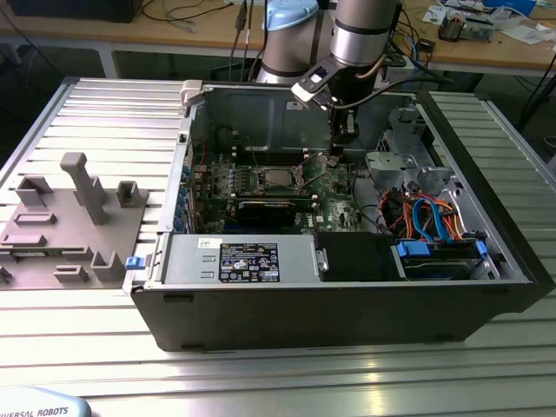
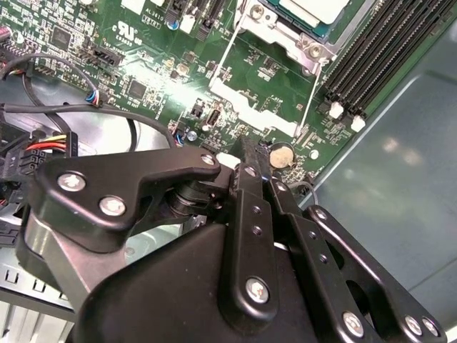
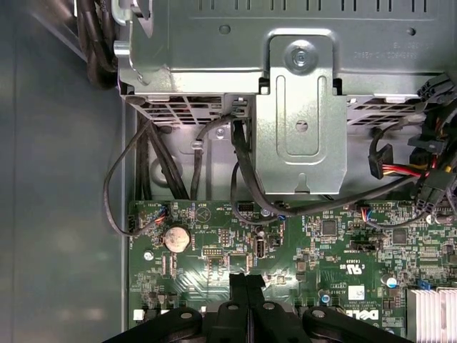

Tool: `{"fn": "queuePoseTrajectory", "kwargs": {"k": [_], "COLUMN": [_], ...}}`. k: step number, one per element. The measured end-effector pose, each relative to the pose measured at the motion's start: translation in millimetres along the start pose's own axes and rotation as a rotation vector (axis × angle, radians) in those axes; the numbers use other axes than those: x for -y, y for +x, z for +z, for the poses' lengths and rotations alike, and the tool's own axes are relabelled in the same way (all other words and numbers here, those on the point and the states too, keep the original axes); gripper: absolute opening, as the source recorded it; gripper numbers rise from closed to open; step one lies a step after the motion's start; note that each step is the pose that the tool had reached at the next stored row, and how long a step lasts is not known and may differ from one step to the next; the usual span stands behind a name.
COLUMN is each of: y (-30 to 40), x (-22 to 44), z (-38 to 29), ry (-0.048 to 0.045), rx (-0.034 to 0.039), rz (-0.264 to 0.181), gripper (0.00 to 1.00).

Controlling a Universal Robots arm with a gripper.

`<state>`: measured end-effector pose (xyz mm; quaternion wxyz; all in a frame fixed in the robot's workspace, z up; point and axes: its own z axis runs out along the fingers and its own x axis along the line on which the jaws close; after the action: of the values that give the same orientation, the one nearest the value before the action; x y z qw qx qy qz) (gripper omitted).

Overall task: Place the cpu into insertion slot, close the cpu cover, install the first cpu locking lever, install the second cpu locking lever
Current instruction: 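Close the cpu cover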

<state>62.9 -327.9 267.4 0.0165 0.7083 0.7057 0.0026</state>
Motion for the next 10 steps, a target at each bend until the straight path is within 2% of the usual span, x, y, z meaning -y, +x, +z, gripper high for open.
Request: {"fn": "queuePoseTrajectory", "kwargs": {"k": [4, 6, 8, 9, 10], "y": [0.1, 0.1, 0.2, 0.2, 0.2], "x": [-0.6, -3.3, -7.3, -10.1, -11.6], "z": [4.0, 6.5, 7.7, 8.5, 8.8], "ry": [0.0002, 0.0024, 0.0181, 0.036, 0.0447], "rx": [-0.0029, -0.003, -0.0029, -0.0029, -0.0029], "rz": [0.0, 0.0, 0.0, -0.001, -0.001], "gripper": [0.11, 0.11, 0.11, 0.11, 0.11]}}
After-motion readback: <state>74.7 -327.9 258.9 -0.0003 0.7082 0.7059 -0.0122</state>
